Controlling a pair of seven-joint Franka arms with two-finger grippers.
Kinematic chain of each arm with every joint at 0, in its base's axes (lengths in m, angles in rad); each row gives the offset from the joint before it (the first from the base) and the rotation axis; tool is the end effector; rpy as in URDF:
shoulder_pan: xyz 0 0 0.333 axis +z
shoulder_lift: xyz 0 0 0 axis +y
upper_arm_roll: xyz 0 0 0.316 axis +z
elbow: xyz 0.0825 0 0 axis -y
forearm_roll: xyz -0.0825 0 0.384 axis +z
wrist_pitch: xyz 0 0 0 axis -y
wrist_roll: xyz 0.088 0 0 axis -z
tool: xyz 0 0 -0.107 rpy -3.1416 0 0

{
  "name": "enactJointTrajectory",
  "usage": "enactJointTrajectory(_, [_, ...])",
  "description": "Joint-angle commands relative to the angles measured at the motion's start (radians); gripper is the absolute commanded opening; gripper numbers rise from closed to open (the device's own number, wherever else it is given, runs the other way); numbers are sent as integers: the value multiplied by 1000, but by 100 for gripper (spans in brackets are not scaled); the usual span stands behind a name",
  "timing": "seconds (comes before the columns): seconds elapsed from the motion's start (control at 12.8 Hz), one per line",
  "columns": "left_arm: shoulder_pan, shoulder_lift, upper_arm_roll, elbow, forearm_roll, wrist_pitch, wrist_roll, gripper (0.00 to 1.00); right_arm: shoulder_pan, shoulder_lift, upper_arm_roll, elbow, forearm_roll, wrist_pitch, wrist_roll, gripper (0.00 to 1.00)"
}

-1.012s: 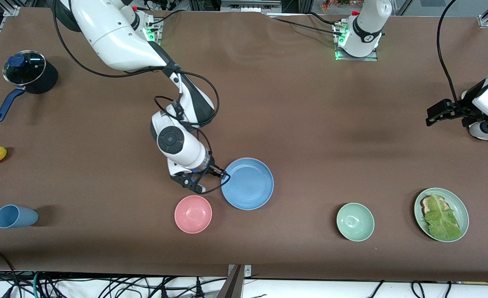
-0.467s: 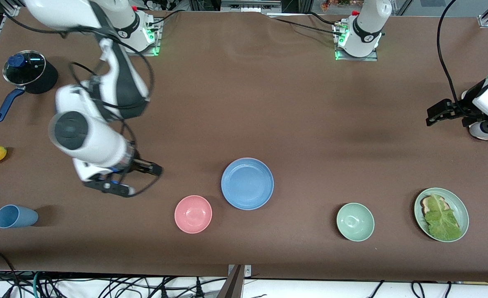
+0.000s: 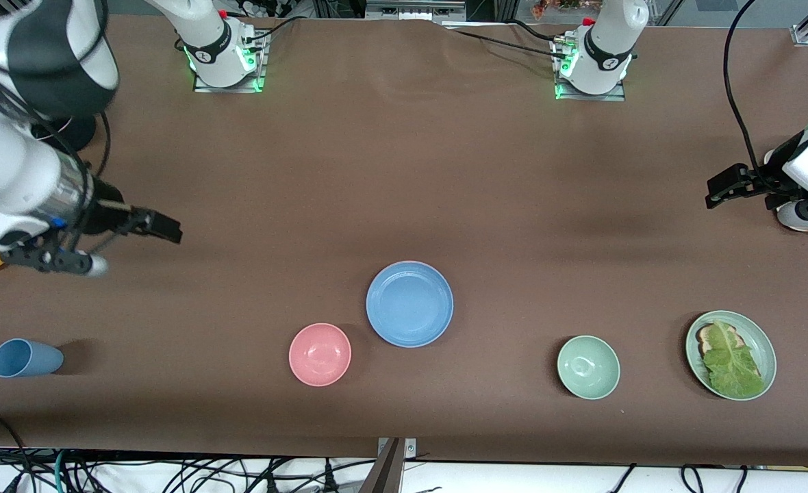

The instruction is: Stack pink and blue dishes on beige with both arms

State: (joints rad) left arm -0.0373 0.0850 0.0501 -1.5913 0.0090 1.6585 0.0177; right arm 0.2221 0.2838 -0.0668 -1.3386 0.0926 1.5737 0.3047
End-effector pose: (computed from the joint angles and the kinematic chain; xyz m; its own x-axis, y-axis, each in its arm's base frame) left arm 0.5856 0.0073 0.5740 0.9998 -0.0058 -0.0179 -0.0060 -0.9999 -0.0129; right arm 0.6278 0.1144 0.5653 0.9868 -0.1469 -0.0680 -0.1508 -0.9870 -0.0559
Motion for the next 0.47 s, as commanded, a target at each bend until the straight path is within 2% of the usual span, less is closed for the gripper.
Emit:
enactJointTrajectory(0.0, [1,-7,4,5,-14,-5,21,100,-10,-145,24,-137,-69,-50,-36,100])
enactJointTrajectory(0.08, [2,-8,7,5,-17,-5,21,100,-42,-191,62,-180,-95,-55,-48,100])
enactJointTrajectory(0.16, [1,-8,8,11,-9,-5,21,100,-58,-208,74,-189,-114,-63,-96,100])
enactJointTrajectory(0.39, [4,-5,8,24,-8,-3,21,100,-56,-210,67,-179,-129,-86,-133,100])
